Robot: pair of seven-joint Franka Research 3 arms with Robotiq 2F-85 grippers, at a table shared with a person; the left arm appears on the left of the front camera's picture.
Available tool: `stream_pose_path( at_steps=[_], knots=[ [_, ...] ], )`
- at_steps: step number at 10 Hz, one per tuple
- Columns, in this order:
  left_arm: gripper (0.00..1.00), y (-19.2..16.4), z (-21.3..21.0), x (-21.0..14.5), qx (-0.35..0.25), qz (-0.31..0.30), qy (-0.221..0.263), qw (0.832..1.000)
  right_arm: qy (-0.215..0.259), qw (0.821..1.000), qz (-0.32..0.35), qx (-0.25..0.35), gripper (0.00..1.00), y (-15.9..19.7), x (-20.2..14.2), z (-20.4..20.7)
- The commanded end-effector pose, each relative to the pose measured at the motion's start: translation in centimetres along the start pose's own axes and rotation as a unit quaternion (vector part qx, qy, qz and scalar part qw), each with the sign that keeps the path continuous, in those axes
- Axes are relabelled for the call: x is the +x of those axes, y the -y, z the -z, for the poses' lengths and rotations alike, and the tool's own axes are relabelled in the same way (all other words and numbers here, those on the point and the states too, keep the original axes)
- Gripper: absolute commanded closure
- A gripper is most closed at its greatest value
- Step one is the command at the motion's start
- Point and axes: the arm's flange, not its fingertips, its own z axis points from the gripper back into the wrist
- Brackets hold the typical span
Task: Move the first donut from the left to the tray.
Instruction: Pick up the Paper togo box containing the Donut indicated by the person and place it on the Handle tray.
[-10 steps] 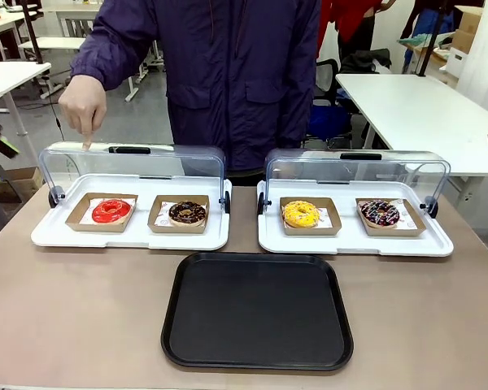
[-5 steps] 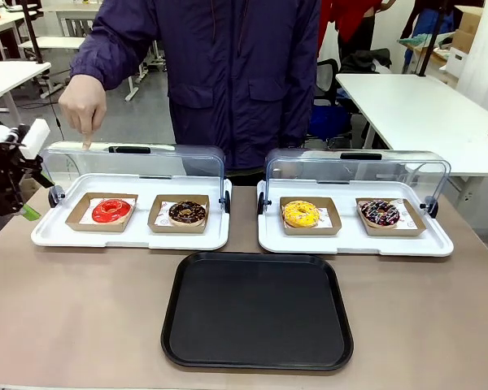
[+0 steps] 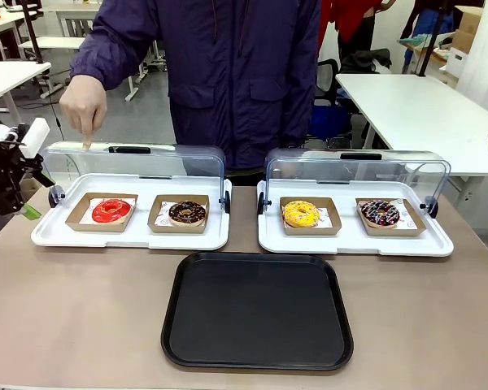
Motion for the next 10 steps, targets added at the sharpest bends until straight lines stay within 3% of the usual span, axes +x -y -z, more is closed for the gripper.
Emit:
stream_pose_path(
  at_steps=[1, 5, 10],
  knots=[
    [0.0, -0.4, 1.4, 0.6, 0.008, 0.005, -0.03, 1.0, 0.002, 1.0, -0.003, 0.001, 0.0, -0.2, 0.2, -0.1],
    [0.0, -1.5, 5.6, 2.2, 0.009, 0.016, -0.1, 0.995, 0.002, 1.0, -0.003, 0.001, 0.0, -0.2, 0.2, -0.1],
    [0.0, -3.4, 9.3, 1.2, 0.006, 0.012, -0.135, 0.991, 0.002, 1.0, -0.003, 0.001, 0.0, -0.2, 0.2, -0.1]
  ],
)
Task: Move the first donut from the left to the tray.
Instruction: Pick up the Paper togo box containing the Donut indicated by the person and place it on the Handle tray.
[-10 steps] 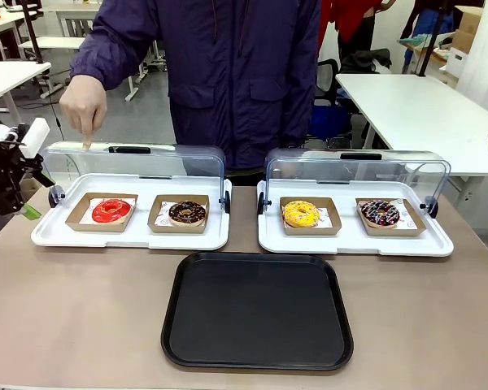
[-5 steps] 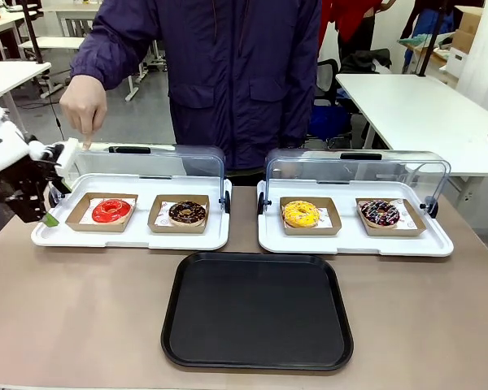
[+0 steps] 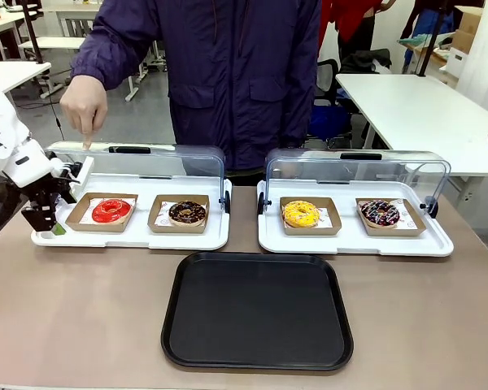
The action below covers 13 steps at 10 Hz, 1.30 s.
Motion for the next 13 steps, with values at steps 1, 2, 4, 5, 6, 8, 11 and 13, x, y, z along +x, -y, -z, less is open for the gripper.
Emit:
stream_pose_path(
  at_steps=[1, 2, 4, 5, 6, 8, 11, 13],
  knots=[
    [0.0, -1.2, 1.0, 0.0, 0.003, -0.005, -0.018, 1.0, 0.002, 1.0, -0.003, 0.001, 0.0, -0.2, 0.2, -0.1],
    [0.0, -1.6, 1.5, 0.0, 0.005, -0.004, -0.018, 1.0, 0.002, 1.0, -0.003, 0.001, 0.0, -0.2, 0.2, -0.1],
    [0.0, -2.1, 2.4, -0.2, 0.002, -0.002, -0.021, 1.0, 0.002, 1.0, -0.003, 0.001, 0.0, -0.2, 0.2, -0.1],
    [0.0, -2.3, 2.7, -0.4, 0.002, -0.003, -0.024, 1.0, 0.002, 1.0, -0.003, 0.001, 0.0, -0.2, 0.2, -0.1],
    [0.0, -2.5, 3.1, -0.4, 0.002, -0.001, -0.025, 1.0, 0.002, 1.0, -0.003, 0.001, 0.0, -0.2, 0.2, -0.1],
    [0.0, -2.6, 4.0, -0.5, 0.006, 0.004, -0.027, 1.0, 0.002, 1.0, -0.003, 0.001, 0.0, -0.2, 0.2, -0.1],
    [0.0, -3.0, 5.1, -0.5, 0.01, 0.009, -0.027, 1.0, 0.002, 1.0, -0.003, 0.001, 0.0, -0.2, 0.2, -0.1],
    [0.56, -3.3, 5.4, -0.6, 0.01, -0.001, -0.034, 0.999, 0.002, 1.0, -0.003, 0.001, 0.0, -0.2, 0.2, -0.1]
  ],
)
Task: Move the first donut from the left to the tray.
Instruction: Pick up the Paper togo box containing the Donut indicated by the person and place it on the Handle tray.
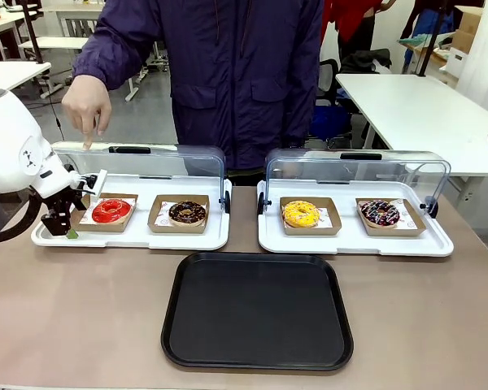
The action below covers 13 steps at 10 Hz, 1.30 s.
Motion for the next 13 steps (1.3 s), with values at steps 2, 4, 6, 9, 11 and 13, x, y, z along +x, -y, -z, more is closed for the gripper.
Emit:
stream_pose_path(
  at_steps=[2, 4, 6, 9, 11, 13],
  knots=[
    [1.0, -0.38, -0.02, -0.05, -0.002, -0.001, -0.026, 1.0, 0.002, 1.0, -0.003, 0.001, 0.0, -0.19, 0.25, -0.09],
    [1.0, -0.37, -0.03, 0.03, -0.012, 0.004, -0.028, 1.0, 0.002, 1.0, -0.003, 0.001, 0.0, -0.19, 0.25, -0.09],
    [0.92, -0.25, 0.05, 0.15, -0.02, 0.006, -0.026, 0.999, 0.002, 1.0, -0.003, 0.001, 0.0, -0.19, 0.25, -0.09],
    [1.0, -0.18, 0.21, 0.18, -0.031, 0.008, -0.023, 0.999, 0.002, 1.0, -0.003, 0.001, 0.0, -0.19, 0.25, -0.09],
    [1.0, -0.17, 0.24, 0.19, -0.034, 0.011, -0.025, 0.999, 0.002, 1.0, -0.003, 0.001, 0.0, -0.19, 0.25, -0.09],
    [1.0, -0.3, 0.58, -0.31, -0.079, -0.013, -0.03, 0.996, 0.002, 1.0, -0.003, 0.001, 0.0, -0.19, 0.25, -0.09]
  ],
)
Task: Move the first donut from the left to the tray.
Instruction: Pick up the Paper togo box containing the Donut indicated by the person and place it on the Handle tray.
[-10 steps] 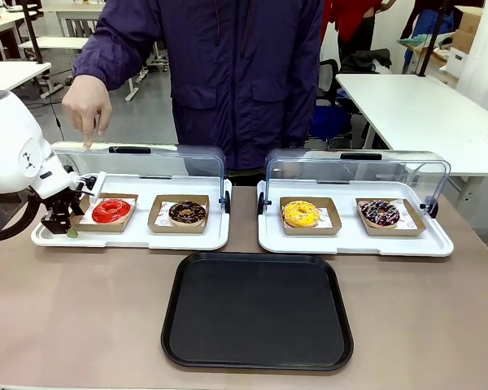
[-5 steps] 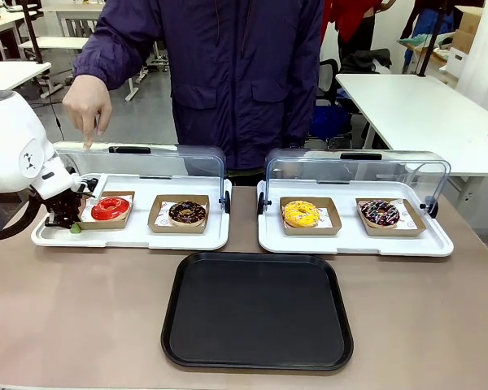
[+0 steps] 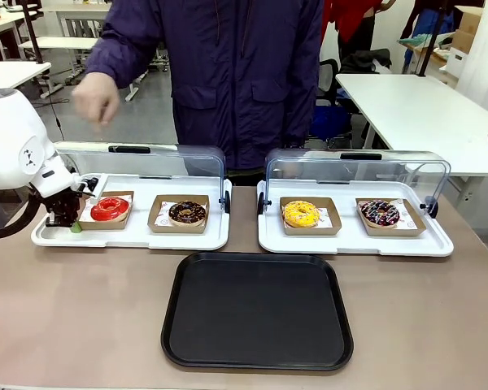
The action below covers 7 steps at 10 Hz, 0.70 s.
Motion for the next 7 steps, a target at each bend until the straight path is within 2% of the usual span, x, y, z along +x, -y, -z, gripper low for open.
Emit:
stream_pose_path(
  at_steps=[1, 5, 7],
  knots=[
    [1.0, -0.1, -0.1, 0.2, 0.014, 0.007, -0.001, 1.0, 0.002, 1.0, -0.003, 0.001, 0.0, -0.2, 0.2, -0.1],
    [0.98, -0.3, -0.3, 0.1, 0.009, 0.001, 0.0, 1.0, 0.002, 1.0, -0.003, 0.001, 0.0, -0.2, 0.2, -0.1],
    [0.98, 1.0, -3.7, 1.4, 0.042, -0.01, 0.034, 0.998, 0.002, 1.0, -0.003, 0.001, 0.0, -0.2, 0.2, -0.1]
  ],
)
